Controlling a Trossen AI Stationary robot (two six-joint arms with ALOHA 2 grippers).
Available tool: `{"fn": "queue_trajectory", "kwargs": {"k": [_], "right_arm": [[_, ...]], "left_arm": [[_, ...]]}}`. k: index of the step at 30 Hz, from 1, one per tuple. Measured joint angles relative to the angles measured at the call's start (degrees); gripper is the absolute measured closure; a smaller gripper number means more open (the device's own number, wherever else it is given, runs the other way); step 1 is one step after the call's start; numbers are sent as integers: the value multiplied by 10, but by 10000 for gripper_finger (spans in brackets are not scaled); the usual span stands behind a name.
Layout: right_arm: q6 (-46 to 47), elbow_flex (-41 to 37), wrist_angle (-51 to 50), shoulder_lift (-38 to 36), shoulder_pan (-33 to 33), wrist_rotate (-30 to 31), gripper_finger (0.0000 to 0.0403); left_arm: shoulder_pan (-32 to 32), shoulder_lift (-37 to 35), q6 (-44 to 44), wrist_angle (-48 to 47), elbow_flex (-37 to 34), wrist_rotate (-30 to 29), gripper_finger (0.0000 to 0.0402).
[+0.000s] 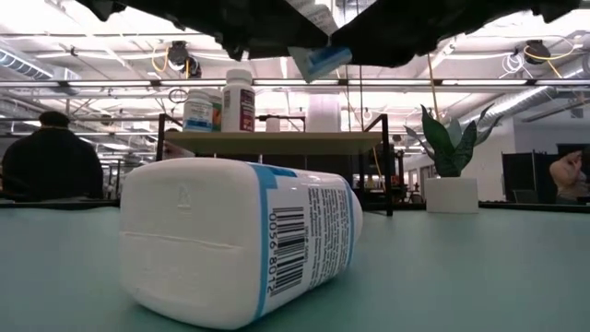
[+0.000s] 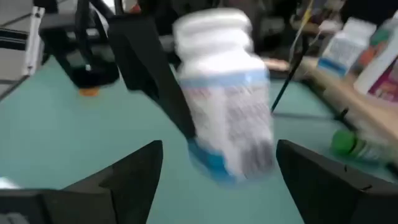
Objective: Pick and place medicine bottles onto shelf by color
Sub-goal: Put the top white blue medicine bottle on the shelf
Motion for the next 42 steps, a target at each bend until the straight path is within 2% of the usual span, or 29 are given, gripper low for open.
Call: {"fn": "queue_trajectory", "kwargs": {"k": [2,5,6,9,10,12,21,30,34,39,42], "right_arm": [[23,0,-43,-34,-8,-27,93],[30,0,-39,-71,-9,-72,93],[31,0,-26,-76,-8,-96,93],[32,0,14,-73,-8,-152,94],[32,0,25,-67,-8,-166,94],[32,6,24,-54,-8,-178,94],[17,59,7,31,-16,-135,94],[20,99,-36,68,-27,-138,99],[24,99,-35,68,-28,-150,129],[24,99,-38,69,-33,-150,187],[31,99,-41,68,-42,-174,217]], "left_arm": [[-3,-9,2,-19,0,-2,226],[-7,-13,19,-38,0,13,226],[-7,-13,25,-41,0,32,226],[4,-4,27,-40,0,139,227],[5,0,23,-42,0,159,227],[8,5,20,-50,0,162,227],[14,5,-3,-74,0,161,227],[14,5,-6,-83,0,161,227],[14,5,-9,-92,0,161,227],[17,5,-18,-92,0,161,227],[17,4,-19,-94,0,159,227]]}}
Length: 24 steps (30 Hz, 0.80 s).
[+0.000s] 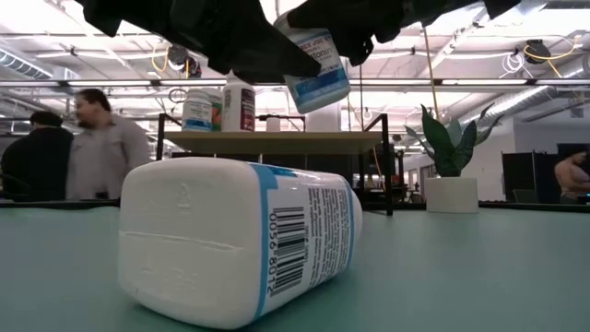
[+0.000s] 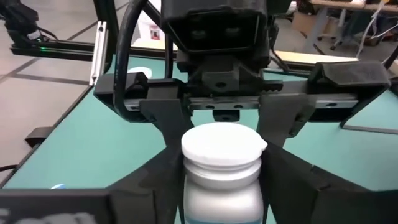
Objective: Pick and place medicine bottles onto shelf by color
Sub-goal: Put the top white blue medicine bottle on the shelf
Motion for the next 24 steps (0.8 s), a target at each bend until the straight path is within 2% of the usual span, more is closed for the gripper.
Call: {"fn": "queue_trajectory", "kwargs": {"k": [4,8,17,20,24], "right_arm": [[7,0,-7,-1,-8,-7,239],[4,0,-6,-1,-11,-8,232],[-44,0,1,-16,-14,21,228],[-82,-1,10,-28,-20,41,226],[-164,-1,37,-37,-50,41,226]], "left_arm": [[0,0,-20,-1,0,0,227],[0,0,-57,-4,0,-14,208],[0,-20,-126,-96,1,-86,83],[3,-47,-129,-171,0,-88,48],[2,-100,-188,-271,0,-99,25]]}}
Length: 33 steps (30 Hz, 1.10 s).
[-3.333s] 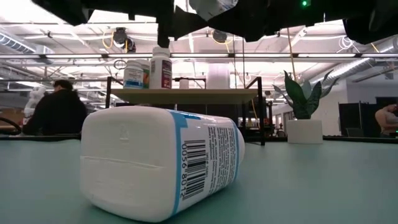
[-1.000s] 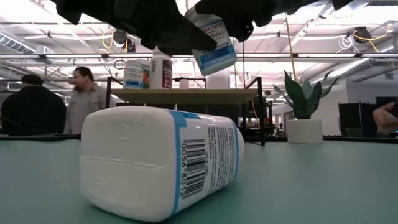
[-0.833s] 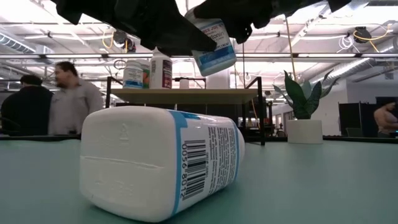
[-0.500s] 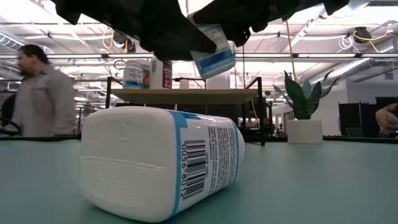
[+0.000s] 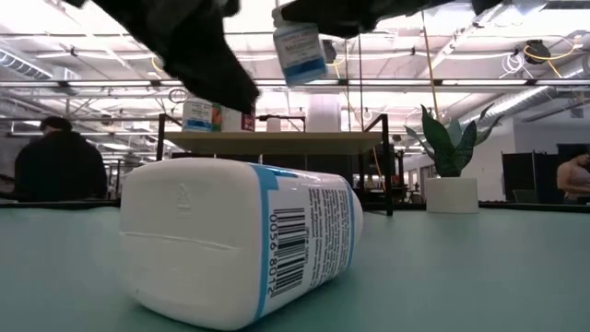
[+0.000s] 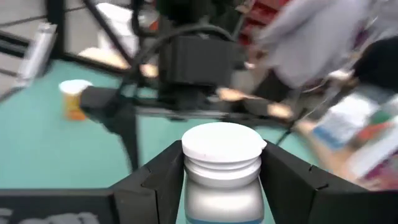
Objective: Pick and place medicine bottles onto shelf by color
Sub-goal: Put the top white blue medicine bottle on the shelf
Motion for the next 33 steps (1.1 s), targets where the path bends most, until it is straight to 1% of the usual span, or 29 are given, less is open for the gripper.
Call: {"fn": "queue_trajectory", "kwargs": {"k": [3,5,7,8,12,14,17,20,23,26,29,33], "right_arm": [[-53,0,45,1,-46,-5,225],[-74,0,76,0,-88,-39,225],[-77,0,94,-1,-135,-79,225],[-77,1,98,0,-159,-98,225],[-44,16,96,2,-256,-180,225],[-17,27,104,9,-298,-226,225],[23,46,112,29,-348,-283,225],[41,76,129,72,-376,-306,225],[40,135,126,142,-390,-318,224],[46,188,114,196,-403,-322,224],[46,204,98,217,-414,-330,224],[54,201,90,223,-420,-336,224]], "left_arm": [[-5,-46,-60,-53,2,-21,22],[-17,-82,-90,-108,0,-53,21],[-34,-110,-112,-131,2,-91,21],[-46,-126,-122,-160,1,-115,21],[-94,-171,-153,-231,1,-205,21],[-114,-190,-165,-267,0,-238,21],[-128,-213,-171,-312,0,-266,21],[-127,-234,-166,-344,0,-282,21],[-119,-255,-168,-386,0,-296,21],[-110,-277,-185,-430,0,-304,21],[-111,-298,-214,-476,0,-307,21],[-111,-318,-235,-520,0,-309,21]]}}
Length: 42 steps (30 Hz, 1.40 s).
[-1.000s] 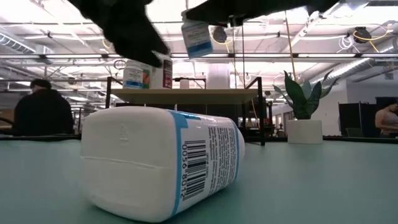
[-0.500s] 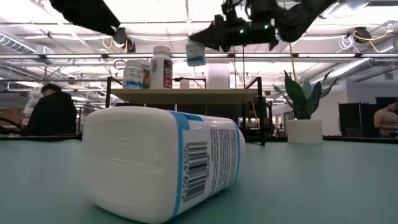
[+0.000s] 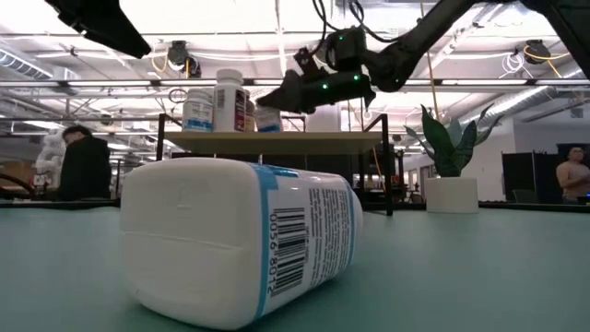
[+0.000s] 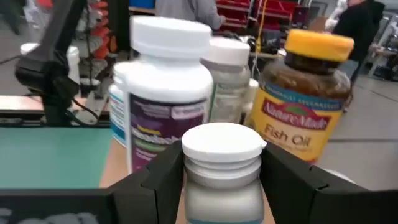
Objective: Pick and place medicine bottles onto shelf by color
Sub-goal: Put the top white blue medicine bottle on the shelf
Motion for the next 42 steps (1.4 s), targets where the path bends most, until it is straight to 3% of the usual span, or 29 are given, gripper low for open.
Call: {"fn": "queue_trajectory", "kwargs": {"k": [16,42], "right_arm": [[43,-3,23,-1,-39,-83,224],[39,-3,32,3,-33,-83,219]], "left_arm": [[1,-11,1,-1,0,-3,21],[1,-11,2,0,0,-8,21]]}}
